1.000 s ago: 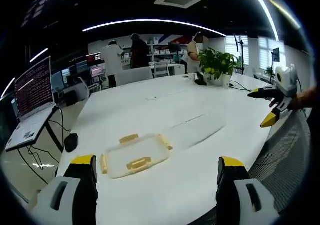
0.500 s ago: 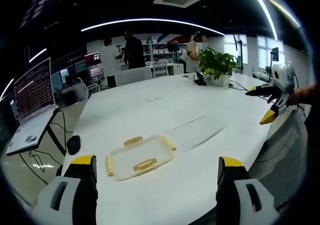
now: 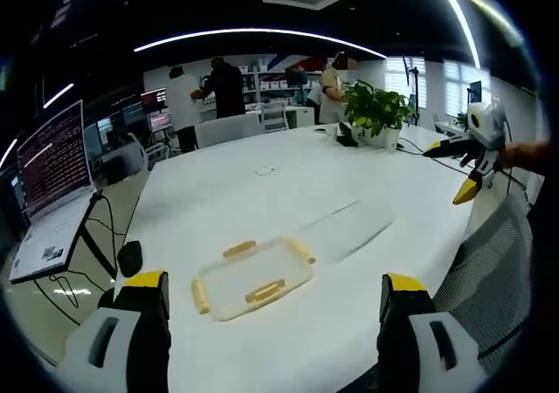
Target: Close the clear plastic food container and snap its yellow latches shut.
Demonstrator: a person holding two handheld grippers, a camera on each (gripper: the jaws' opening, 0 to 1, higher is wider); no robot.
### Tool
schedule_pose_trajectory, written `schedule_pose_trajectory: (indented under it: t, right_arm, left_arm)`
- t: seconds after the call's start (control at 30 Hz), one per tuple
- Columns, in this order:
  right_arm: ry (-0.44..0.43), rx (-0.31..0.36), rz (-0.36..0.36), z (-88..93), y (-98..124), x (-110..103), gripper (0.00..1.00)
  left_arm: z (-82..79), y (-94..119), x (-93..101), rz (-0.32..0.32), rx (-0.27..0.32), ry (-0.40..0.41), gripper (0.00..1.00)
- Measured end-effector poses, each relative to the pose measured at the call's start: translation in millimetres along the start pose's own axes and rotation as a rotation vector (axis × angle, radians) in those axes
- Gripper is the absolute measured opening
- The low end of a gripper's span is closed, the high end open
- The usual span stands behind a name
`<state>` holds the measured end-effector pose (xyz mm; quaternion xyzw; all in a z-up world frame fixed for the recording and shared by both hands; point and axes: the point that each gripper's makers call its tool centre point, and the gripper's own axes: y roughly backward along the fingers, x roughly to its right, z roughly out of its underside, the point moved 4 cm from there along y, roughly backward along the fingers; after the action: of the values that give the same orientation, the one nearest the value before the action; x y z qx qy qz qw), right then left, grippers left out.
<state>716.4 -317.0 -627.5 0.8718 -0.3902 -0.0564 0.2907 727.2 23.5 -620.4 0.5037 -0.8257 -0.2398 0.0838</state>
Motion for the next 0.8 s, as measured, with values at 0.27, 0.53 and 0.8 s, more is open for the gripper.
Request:
schedule_pose_trajectory:
  t: [0.27, 0.53, 0.8]
  right_arm:
    - [0.071, -0.105, -0.130, -4.9, -9.0, -6.9, 0.92]
    - [0.122, -0.145, -0.185, -12.5, -17.9, -7.8, 0.89]
    - [0.159, -0.166, -0.221, -23.8, -26.8, -5.7, 0.86]
  left_arm:
    - [-3.4, -3.4, -10.3, 0.047, -0.071, -0.005, 0.92]
    - [-2.5, -7.4, -19.0, 0.111, -0.136, -0.083, 0.92]
    - [-4.8, -9.9, -29.6, 0.144, -0.175, -0.174, 0.90]
